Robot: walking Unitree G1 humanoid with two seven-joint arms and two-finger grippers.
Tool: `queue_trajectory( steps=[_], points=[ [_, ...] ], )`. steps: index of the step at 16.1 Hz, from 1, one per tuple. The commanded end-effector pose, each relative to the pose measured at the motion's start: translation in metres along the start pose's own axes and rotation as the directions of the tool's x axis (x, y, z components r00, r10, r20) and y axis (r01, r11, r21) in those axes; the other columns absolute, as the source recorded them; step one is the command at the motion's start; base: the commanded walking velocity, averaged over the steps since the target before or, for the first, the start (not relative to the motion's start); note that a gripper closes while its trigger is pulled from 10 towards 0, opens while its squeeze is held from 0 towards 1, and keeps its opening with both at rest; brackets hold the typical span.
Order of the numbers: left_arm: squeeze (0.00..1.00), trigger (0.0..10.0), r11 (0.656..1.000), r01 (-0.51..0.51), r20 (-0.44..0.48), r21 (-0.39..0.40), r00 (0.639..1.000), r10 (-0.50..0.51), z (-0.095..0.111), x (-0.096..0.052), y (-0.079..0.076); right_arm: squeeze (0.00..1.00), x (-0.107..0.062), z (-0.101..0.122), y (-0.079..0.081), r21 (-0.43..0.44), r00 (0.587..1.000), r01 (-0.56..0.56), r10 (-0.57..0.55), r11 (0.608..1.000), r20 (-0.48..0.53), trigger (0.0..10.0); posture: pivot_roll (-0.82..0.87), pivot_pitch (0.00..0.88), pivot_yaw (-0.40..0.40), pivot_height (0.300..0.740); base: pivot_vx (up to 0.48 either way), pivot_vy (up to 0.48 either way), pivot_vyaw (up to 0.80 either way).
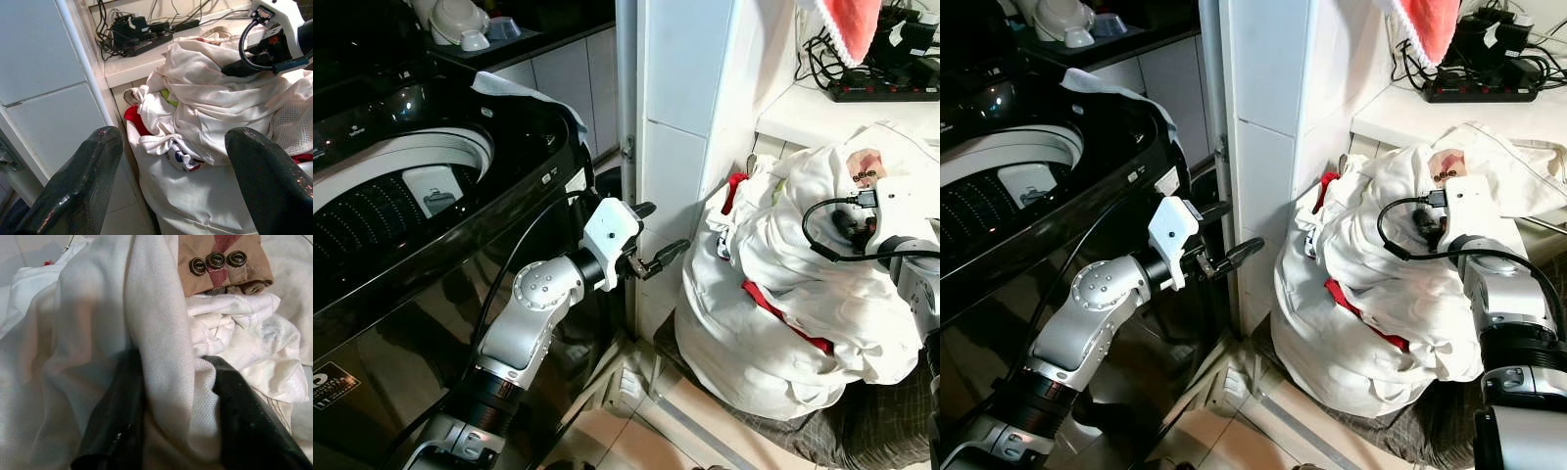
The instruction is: Clothes washing
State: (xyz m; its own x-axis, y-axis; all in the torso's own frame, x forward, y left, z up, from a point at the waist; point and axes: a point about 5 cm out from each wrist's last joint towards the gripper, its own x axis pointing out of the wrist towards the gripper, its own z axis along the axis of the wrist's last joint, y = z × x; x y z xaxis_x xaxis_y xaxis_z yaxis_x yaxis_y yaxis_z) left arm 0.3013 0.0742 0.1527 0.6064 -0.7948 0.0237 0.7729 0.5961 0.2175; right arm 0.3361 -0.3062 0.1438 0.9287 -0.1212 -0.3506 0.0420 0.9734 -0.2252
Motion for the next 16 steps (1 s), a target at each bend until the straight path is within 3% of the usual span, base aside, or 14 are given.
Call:
queue_trajectory(
  steps=[1,6,9,11,12,13,14,16],
  points=[
    [0.00,10.0,1.000,-0.009,0.004,0.015,1.000,0.009,0.003,-0.002,0.003,0.00,0.000,0.005,0.001,0.005,1.000,-0.003,0.002,1.000,0.017,0.0,0.00,0.000,0.068,0.740,0.000,0.000,0.00],
    [0.00,10.0,1.000,-0.021,0.008,0.018,1.000,0.020,0.004,-0.002,0.005,0.00,-0.004,0.019,-0.004,-0.004,0.997,0.015,-0.015,1.000,0.072,0.0,0.00,0.000,0.068,0.740,0.000,0.000,0.00],
    [0.00,10.0,0.998,-0.060,0.029,0.036,0.998,0.059,0.007,-0.003,0.011,0.00,-0.015,0.057,-0.010,-0.041,0.980,0.023,-0.014,0.999,0.200,0.0,0.00,0.000,0.068,0.740,0.000,0.000,0.00],
    [0.00,10.0,0.995,-0.088,0.046,0.048,0.995,0.086,0.010,-0.003,0.015,0.00,-0.027,0.091,-0.013,-0.018,0.945,0.021,-0.014,1.000,0.326,0.0,0.00,0.000,0.068,0.740,0.000,0.000,0.00],
    [0.00,10.0,0.993,-0.105,0.056,0.051,0.993,0.102,0.012,-0.004,0.017,0.00,-0.035,0.111,-0.015,0.028,0.914,0.005,-0.016,1.000,0.406,0.0,0.00,0.000,0.070,0.740,0.000,0.000,0.00],
    [0.00,10.0,0.991,-0.124,0.071,0.055,0.990,0.120,0.015,-0.004,0.020,0.00,-0.052,0.146,-0.017,0.061,0.836,-0.051,0.009,0.997,0.549,0.0,0.00,0.000,0.071,0.740,0.000,0.000,0.00],
    [0.00,10.0,0.990,-0.130,0.075,0.059,0.989,0.126,0.016,-0.004,0.022,0.00,-0.064,0.166,-0.016,0.075,0.786,-0.095,0.028,0.993,0.618,0.0,0.00,0.000,0.071,0.740,0.000,0.000,0.00],
    [0.00,10.0,0.987,-0.144,0.096,0.074,0.986,0.137,0.020,-0.003,0.025,0.00,-0.093,0.203,-0.009,0.037,0.653,-0.223,0.121,0.974,0.748,0.0,-0.01,0.000,0.071,0.740,0.000,0.000,0.00]
  ],
)
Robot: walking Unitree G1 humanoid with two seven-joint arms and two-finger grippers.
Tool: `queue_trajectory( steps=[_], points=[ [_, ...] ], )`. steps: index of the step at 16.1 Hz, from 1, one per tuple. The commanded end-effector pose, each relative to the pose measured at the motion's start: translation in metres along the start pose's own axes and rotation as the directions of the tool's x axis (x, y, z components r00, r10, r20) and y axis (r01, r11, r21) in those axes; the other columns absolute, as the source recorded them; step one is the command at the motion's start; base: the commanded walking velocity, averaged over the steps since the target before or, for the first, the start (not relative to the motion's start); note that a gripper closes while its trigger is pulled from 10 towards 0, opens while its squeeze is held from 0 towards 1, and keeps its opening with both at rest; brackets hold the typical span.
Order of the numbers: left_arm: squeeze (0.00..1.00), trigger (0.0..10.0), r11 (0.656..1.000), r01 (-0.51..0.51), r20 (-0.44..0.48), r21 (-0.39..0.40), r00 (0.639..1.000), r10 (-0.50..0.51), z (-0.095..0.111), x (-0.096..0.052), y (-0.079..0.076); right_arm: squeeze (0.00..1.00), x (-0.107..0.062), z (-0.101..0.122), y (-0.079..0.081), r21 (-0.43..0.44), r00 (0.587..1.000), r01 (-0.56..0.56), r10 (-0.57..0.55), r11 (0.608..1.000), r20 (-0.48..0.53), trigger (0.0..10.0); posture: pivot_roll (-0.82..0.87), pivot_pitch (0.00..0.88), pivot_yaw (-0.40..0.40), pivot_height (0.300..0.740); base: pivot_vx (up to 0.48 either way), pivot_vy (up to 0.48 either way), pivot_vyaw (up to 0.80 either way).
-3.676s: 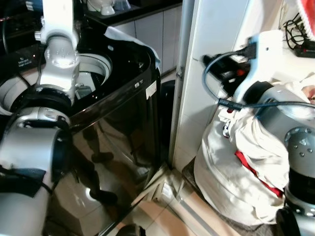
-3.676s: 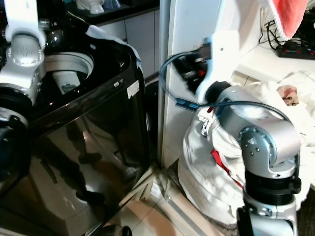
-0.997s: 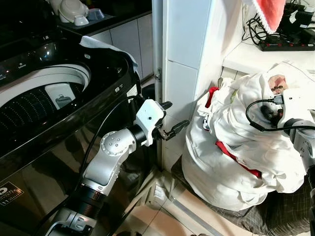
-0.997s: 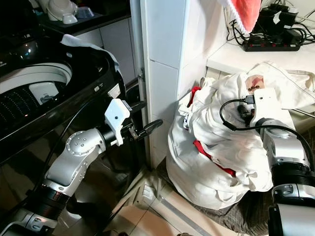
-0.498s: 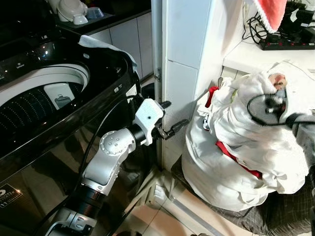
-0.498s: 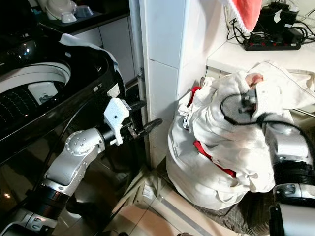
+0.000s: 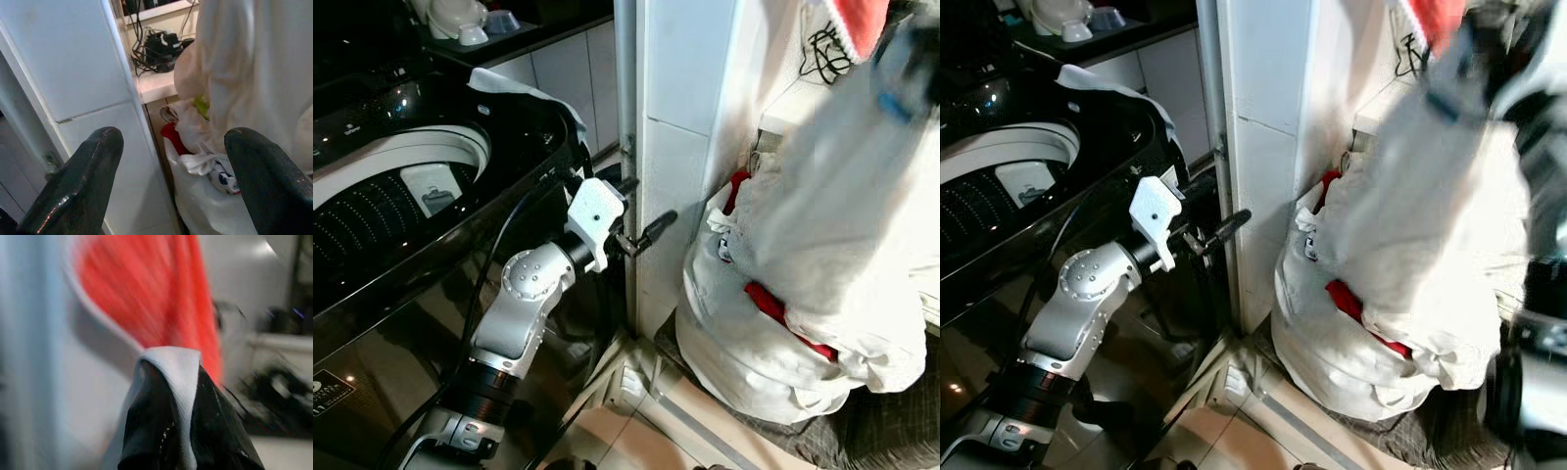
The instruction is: Clothes washing
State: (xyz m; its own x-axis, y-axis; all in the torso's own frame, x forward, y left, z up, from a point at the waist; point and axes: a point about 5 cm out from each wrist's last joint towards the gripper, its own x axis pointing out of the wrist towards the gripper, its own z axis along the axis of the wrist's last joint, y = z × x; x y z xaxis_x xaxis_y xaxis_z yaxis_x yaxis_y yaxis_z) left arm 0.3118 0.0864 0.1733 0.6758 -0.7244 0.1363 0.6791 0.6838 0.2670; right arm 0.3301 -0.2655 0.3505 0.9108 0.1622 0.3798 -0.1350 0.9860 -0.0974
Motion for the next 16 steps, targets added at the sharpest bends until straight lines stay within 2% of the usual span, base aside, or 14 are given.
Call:
queue_trajectory(
  steps=[1,3,4,5,6,7,8,11,13,14,16],
  points=[
    [0.00,10.0,0.999,-0.035,0.031,0.030,0.999,0.034,0.009,0.002,0.008,0.00,0.001,0.037,0.013,0.027,0.985,-0.106,0.101,0.994,0.140,0.0,-0.01,0.000,0.070,0.740,0.000,0.000,0.00],
    [0.00,10.0,0.996,-0.075,0.083,0.042,0.994,0.071,0.021,0.006,0.015,0.00,0.001,0.066,0.029,0.086,0.949,-0.216,0.188,0.973,0.252,0.0,-0.01,0.000,0.066,0.740,0.000,0.000,0.00],
    [0.00,10.0,0.995,-0.094,0.107,0.037,0.990,0.090,0.026,0.007,0.018,0.00,0.001,0.074,0.034,0.111,0.936,-0.249,0.210,0.962,0.283,0.0,-0.01,0.000,0.065,0.740,0.000,0.000,0.00],
    [0.00,10.0,0.993,-0.094,0.255,-0.065,0.961,0.108,0.060,0.014,0.025,0.00,0.002,0.074,0.056,0.145,0.915,-0.361,0.320,0.921,0.246,0.0,-0.01,0.000,0.060,0.740,0.000,0.000,0.00],
    [0.00,10.0,0.992,-0.074,0.291,-0.099,0.952,0.100,0.067,0.015,0.025,0.00,0.002,0.070,0.060,0.145,0.913,-0.379,0.343,0.914,0.222,0.0,-0.01,0.000,0.060,0.740,0.000,0.000,0.00],
    [1.00,10.0,0.986,-0.012,0.383,-0.165,0.921,0.075,0.086,0.016,0.025,0.00,0.001,0.056,0.074,0.178,0.901,-0.425,0.395,0.888,0.178,0.0,-0.01,0.000,0.057,0.740,0.000,0.000,0.00],
    [1.00,10.0,0.986,0.032,0.427,-0.165,0.903,0.042,0.099,0.016,0.023,0.00,-0.001,0.044,0.087,0.226,0.883,-0.467,0.443,0.855,0.154,0.0,0.00,0.000,0.053,0.740,0.000,0.000,0.00],
    [1.00,10.0,0.977,0.112,0.462,-0.184,0.887,-0.015,0.110,0.017,0.015,0.00,-0.007,0.018,0.110,0.359,0.851,-0.516,0.515,0.778,0.107,0.0,0.01,0.000,0.043,0.740,0.000,0.000,0.00],
    [1.00,10.0,0.962,0.175,0.448,-0.209,0.892,-0.065,0.109,0.018,0.007,0.00,-0.009,0.010,0.120,0.397,0.837,-0.527,0.539,0.751,0.092,0.0,0.01,0.000,0.040,0.740,0.000,0.000,0.00],
    [1.00,10.0,0.938,0.233,0.414,-0.258,0.904,-0.111,0.102,0.018,-0.001,0.00,-0.011,0.008,0.128,0.431,0.827,-0.536,0.555,0.726,0.094,0.0,0.01,0.000,0.039,0.740,0.000,0.000,0.00],
    [1.00,10.0,0.926,0.236,0.352,-0.295,0.928,-0.125,0.090,0.020,-0.007,0.00,-0.013,0.006,0.136,0.456,0.814,-0.548,0.573,0.701,0.095,0.0,0.02,0.000,0.035,0.740,0.000,0.000,0.00]
  ],
)
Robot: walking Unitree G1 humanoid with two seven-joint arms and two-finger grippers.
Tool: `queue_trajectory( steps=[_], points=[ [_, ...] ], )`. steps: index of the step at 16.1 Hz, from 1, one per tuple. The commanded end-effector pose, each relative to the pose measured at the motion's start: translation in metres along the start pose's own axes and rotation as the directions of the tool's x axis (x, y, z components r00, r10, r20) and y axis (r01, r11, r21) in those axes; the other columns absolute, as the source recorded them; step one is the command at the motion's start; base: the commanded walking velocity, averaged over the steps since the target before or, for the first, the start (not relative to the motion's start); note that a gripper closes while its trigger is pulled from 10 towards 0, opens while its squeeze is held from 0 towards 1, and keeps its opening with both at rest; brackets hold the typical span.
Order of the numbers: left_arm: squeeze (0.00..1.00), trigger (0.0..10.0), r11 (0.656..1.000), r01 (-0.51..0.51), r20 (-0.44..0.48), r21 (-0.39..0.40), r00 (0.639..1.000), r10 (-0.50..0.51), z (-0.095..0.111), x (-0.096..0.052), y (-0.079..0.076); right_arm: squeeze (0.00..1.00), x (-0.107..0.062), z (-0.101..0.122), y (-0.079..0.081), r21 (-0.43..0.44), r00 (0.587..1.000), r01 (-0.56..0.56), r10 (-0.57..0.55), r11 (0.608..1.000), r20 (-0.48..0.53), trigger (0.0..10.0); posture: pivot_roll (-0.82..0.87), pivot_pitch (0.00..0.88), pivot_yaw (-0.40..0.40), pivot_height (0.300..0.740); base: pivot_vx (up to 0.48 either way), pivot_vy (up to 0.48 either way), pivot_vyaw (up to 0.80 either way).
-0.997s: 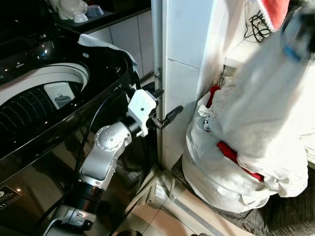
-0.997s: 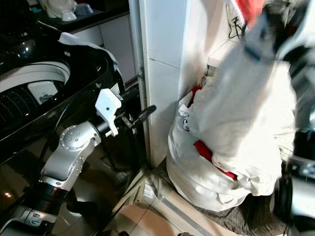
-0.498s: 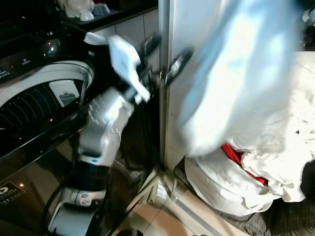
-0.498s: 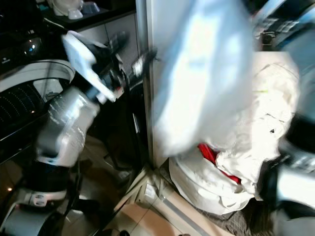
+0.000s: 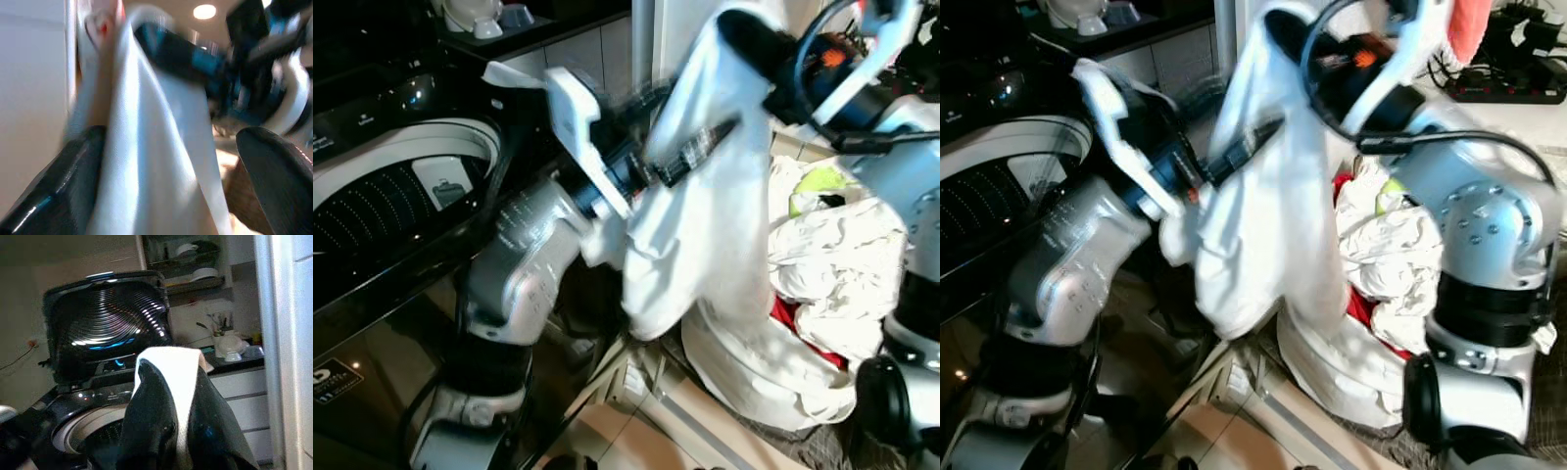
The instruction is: Clothes washing
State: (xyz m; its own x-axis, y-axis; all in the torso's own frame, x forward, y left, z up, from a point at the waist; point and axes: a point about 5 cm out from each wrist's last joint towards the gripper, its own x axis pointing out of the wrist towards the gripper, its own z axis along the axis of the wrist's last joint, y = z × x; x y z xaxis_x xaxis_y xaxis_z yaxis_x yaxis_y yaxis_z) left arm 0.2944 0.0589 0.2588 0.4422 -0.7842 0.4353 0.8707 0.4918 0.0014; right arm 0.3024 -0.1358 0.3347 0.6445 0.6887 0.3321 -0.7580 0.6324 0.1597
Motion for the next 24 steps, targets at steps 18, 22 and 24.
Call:
queue_trajectory(
  steps=[18,22,24],
  points=[
    [0.00,0.0,0.977,-0.167,-0.129,0.134,0.974,0.184,-0.018,-0.003,0.018,0.00,0.002,-0.003,0.020,0.053,0.999,-0.034,0.034,0.998,-0.001,0.0,0.01,0.000,0.040,0.740,0.000,0.000,0.00],
    [0.00,0.0,0.971,-0.190,-0.123,0.148,0.970,0.209,-0.017,-0.004,0.023,0.00,0.001,-0.004,0.021,0.054,0.999,-0.035,0.035,0.998,-0.004,0.0,0.01,0.000,0.041,0.740,0.000,0.000,0.00],
    [0.00,0.0,0.968,-0.198,-0.122,0.153,0.968,0.218,-0.016,-0.005,0.025,0.00,0.001,-0.004,0.021,0.054,0.999,-0.035,0.035,0.998,-0.005,0.0,0.01,0.000,0.042,0.740,0.000,0.000,0.00]
  ],
)
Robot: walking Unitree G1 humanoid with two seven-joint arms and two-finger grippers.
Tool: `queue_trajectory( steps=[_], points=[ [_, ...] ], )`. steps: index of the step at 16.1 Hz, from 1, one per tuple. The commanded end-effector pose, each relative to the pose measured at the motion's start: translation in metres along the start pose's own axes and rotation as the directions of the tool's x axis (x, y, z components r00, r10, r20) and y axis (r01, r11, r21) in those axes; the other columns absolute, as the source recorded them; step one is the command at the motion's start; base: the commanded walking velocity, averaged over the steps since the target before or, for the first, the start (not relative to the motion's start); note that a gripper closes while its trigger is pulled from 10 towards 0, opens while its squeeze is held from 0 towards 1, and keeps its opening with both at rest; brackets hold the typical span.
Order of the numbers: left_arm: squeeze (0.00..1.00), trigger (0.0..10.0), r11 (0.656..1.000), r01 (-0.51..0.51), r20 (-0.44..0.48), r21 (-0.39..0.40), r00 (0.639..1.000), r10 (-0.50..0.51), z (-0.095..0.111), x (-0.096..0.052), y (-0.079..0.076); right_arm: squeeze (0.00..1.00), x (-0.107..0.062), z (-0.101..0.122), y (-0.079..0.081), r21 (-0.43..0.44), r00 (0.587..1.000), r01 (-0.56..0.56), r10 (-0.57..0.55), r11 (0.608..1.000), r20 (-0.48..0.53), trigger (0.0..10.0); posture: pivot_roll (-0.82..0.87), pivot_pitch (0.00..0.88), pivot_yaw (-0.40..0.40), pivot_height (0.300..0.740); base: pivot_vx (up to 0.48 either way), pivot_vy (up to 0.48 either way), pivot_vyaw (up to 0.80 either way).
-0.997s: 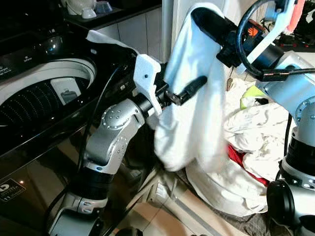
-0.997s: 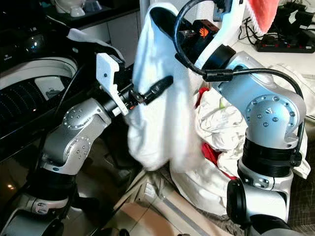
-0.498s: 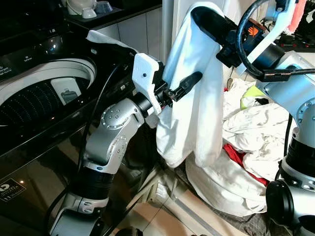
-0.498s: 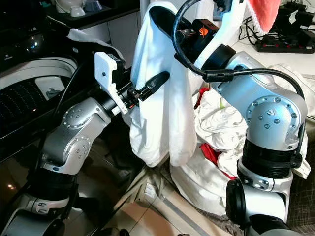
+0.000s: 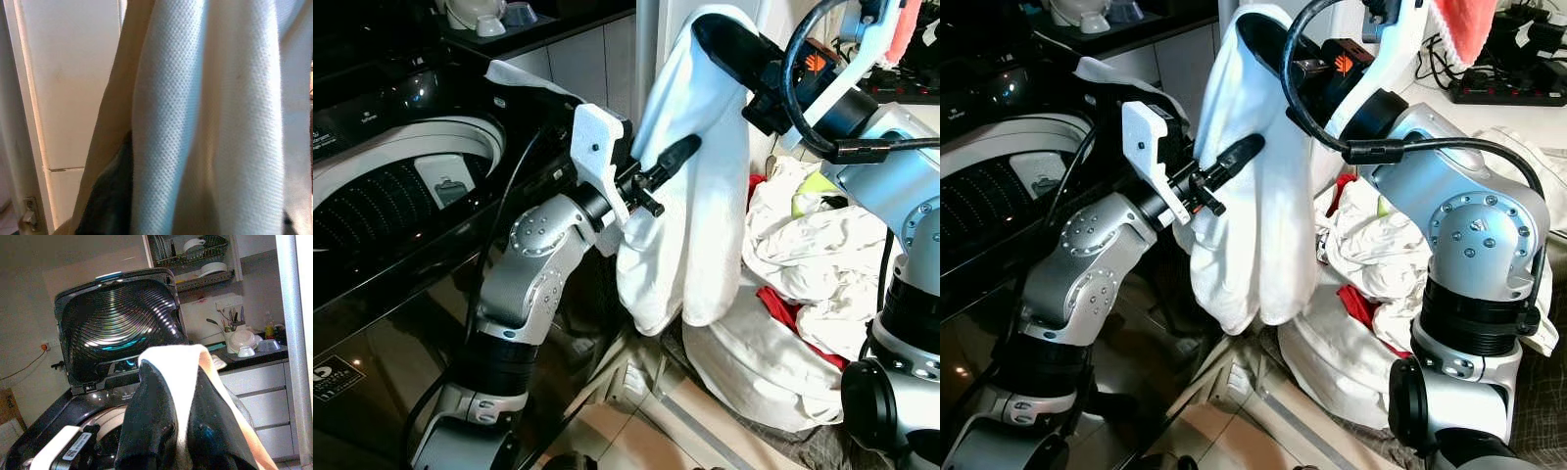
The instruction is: Clothes washing
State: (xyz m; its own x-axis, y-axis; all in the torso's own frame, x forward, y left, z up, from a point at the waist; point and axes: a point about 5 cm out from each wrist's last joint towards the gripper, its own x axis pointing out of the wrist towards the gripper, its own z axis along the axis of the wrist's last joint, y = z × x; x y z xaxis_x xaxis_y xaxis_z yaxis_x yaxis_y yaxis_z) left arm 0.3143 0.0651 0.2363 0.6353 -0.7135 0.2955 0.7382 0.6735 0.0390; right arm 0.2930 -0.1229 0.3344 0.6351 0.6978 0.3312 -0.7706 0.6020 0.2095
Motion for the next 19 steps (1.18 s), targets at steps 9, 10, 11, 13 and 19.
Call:
queue_trajectory(
  steps=[9,10,11,13,19],
  points=[
    [0.00,0.0,0.952,-0.280,0.015,0.124,0.960,0.280,0.014,-0.010,0.052,0.00,-0.001,-0.005,0.005,-0.018,1.000,-0.021,0.021,1.000,-0.022,9.5,0.02,0.000,0.041,0.740,0.000,0.000,0.00],
    [0.00,0.0,0.952,-0.280,0.015,0.124,0.960,0.280,0.014,-0.010,0.052,0.00,-0.001,-0.005,0.005,-0.018,1.000,-0.021,0.021,1.000,-0.022,9.5,0.02,0.000,0.041,0.740,0.000,0.000,0.00],
    [0.00,0.0,0.941,-0.308,0.019,0.138,0.951,0.309,0.017,-0.011,0.057,0.38,-0.001,-0.006,0.005,-0.028,1.000,-0.011,0.011,1.000,-0.029,10.0,0.02,0.000,0.041,0.740,0.000,0.000,0.00],
    [0.00,0.0,0.840,-0.461,0.042,0.288,0.882,0.470,0.041,-0.014,0.096,0.88,-0.007,-0.015,-0.001,-0.076,0.995,0.027,-0.034,0.997,-0.092,10.0,0.03,0.000,0.035,0.740,0.000,0.000,0.00],
    [0.70,4.6,0.377,-0.716,0.106,0.587,0.530,0.842,0.108,-0.033,0.183,0.00,-0.018,-0.051,0.000,-0.175,0.953,0.062,-0.110,0.983,-0.282,10.0,0.02,0.000,0.053,0.740,0.000,0.000,0.00]
  ],
)
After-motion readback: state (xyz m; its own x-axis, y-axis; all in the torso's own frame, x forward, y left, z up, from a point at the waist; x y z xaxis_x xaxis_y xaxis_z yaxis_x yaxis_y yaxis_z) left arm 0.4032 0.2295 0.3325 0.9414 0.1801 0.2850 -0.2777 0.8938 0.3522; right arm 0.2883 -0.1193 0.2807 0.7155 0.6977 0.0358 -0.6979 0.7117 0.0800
